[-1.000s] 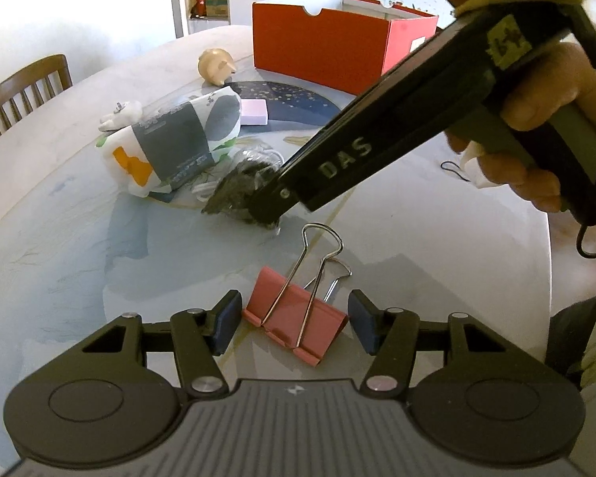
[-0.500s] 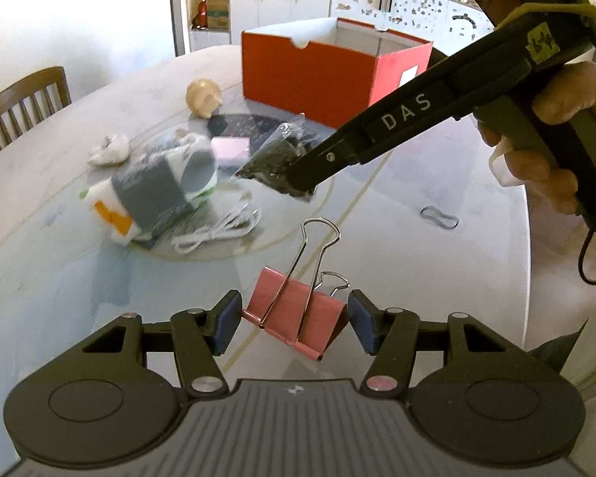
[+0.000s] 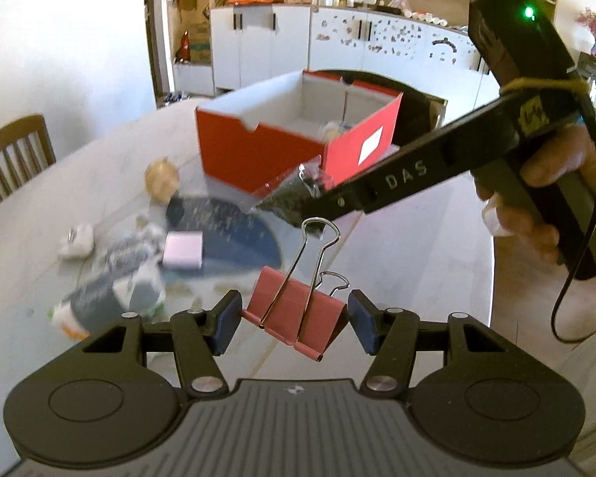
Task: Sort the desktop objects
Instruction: 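Lift the pink binder clip and dark tea bag and carry both toward the shoebox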
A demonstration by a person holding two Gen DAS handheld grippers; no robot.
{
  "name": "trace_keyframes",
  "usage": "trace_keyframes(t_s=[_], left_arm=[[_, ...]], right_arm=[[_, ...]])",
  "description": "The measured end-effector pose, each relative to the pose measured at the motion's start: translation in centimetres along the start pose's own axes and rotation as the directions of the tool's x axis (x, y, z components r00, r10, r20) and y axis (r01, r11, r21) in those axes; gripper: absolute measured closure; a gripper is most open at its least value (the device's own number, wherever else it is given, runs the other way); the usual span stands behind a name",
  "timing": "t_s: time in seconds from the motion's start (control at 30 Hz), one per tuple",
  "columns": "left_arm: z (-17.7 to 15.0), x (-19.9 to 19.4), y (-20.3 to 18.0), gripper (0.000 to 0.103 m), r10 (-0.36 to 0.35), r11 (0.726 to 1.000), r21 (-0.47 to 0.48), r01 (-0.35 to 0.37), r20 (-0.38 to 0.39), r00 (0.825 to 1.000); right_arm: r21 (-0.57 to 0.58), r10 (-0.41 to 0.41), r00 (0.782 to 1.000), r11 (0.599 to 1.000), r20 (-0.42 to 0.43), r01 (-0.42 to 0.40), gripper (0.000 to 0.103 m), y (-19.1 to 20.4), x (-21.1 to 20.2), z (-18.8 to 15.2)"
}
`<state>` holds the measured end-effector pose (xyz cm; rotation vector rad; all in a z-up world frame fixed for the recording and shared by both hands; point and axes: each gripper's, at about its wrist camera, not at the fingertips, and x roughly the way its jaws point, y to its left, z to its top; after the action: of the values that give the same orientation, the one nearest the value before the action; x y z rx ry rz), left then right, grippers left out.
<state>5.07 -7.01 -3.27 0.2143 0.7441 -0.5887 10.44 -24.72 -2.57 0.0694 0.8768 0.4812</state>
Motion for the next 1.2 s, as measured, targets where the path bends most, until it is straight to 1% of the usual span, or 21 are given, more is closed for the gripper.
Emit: trace_keyframes(t_s=[0.3,0.53,0.9,1.2], left_arm=[[4.6,0.9,-2.3,0.045,0.048,0.998,0.042,-0.049,0.028,0.998],[7.8,2.0,-2.9,0.045,0.069,0.997,0.038,-0.071,0.055,0.996],[12.8,5.6,-3.7,0.045,0.099,0.994,0.049,-0.103,0.071,0.993],[15.9,9.4,-4.4,0.045,0.113,0.992,0.057,-0.115,0.05,0.992]], right_arm=[[0.033,-0.021,0.998,0.999,0.058,0.019,0.072,-4.4,-3.2,1.6],[0.057,-0.041,0.996,0.998,0.085,0.037,0.072,-7.8,-4.6,3.4],[0.063,-0.072,0.994,0.996,0.084,0.067,0.072,-13.3,-4.9,5.7],[0.049,-0.076,0.994,0.996,0.08,0.072,0.072,-17.3,-4.5,7.9]])
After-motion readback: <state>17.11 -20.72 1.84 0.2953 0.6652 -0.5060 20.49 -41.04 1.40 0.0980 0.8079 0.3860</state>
